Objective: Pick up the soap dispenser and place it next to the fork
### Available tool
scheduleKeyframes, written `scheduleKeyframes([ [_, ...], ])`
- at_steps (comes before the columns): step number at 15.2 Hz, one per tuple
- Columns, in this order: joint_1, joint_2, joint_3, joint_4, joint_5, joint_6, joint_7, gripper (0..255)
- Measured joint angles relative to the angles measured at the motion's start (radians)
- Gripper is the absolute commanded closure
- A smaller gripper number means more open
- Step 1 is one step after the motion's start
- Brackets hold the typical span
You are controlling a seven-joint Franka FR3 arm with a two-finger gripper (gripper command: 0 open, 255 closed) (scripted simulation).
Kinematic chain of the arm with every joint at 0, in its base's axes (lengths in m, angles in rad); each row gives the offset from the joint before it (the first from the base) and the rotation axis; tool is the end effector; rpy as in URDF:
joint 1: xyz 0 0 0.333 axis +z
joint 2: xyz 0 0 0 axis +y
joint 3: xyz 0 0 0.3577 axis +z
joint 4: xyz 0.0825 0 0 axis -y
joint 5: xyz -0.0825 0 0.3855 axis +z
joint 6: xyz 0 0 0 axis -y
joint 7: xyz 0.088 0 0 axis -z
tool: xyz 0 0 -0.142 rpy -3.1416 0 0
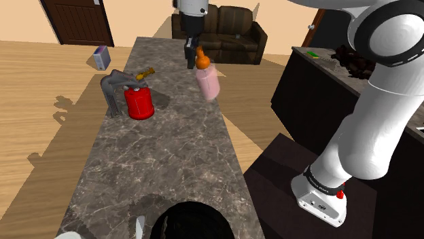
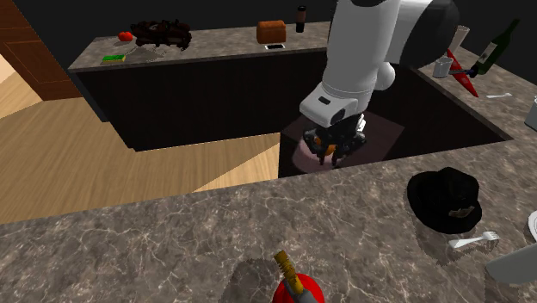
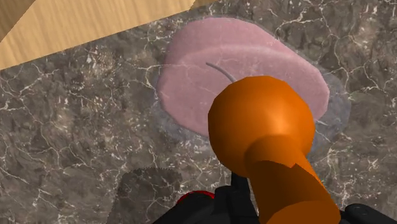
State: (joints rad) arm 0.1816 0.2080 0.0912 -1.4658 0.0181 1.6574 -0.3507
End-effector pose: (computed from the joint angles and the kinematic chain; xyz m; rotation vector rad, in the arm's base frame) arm 0.6095 0.1672 0.5655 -2.9561 -0.9469 0.0219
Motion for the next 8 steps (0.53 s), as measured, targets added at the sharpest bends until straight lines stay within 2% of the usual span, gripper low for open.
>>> scheduleKeyframes([
  [8, 0.1, 0.003, 0.064, -0.072, -0.012, 0.08, 0.164, 255],
])
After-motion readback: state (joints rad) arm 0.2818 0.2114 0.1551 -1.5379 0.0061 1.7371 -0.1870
